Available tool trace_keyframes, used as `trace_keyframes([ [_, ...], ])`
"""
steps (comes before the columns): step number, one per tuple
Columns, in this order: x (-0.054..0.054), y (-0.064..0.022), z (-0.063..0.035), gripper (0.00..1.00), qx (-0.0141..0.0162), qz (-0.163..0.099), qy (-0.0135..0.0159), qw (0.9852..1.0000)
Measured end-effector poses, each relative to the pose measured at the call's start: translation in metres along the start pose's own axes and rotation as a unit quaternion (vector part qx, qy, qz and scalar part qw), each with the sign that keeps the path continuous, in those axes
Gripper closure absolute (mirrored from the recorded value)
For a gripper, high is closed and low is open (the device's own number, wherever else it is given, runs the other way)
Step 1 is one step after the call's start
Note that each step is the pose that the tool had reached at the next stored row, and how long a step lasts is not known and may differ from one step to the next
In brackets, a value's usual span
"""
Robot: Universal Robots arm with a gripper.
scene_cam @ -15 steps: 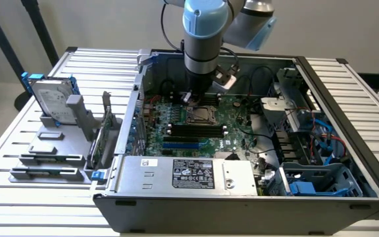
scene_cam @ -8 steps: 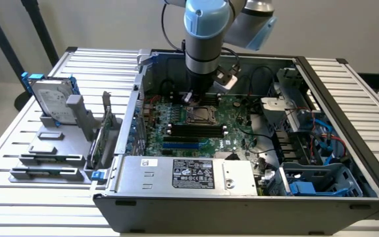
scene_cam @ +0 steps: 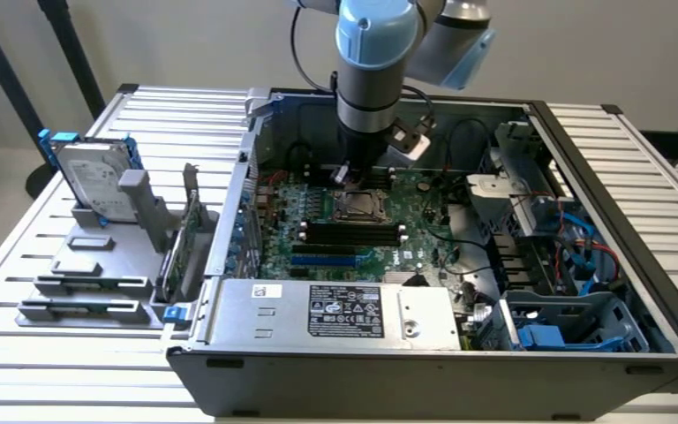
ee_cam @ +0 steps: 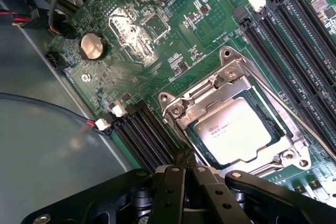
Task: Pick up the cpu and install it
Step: 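Install the first cpu locking lever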
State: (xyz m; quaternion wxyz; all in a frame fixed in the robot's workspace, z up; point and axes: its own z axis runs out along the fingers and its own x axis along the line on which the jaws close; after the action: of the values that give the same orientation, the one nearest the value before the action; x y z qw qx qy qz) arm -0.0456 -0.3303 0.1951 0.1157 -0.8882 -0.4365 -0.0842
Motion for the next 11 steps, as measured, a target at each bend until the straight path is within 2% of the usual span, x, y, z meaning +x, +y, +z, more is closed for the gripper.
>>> trace_keyframes([
  [11,0.0063,0.0083,0.0005,0.89,0.0000,0.000,0.0000,1.0000],
])
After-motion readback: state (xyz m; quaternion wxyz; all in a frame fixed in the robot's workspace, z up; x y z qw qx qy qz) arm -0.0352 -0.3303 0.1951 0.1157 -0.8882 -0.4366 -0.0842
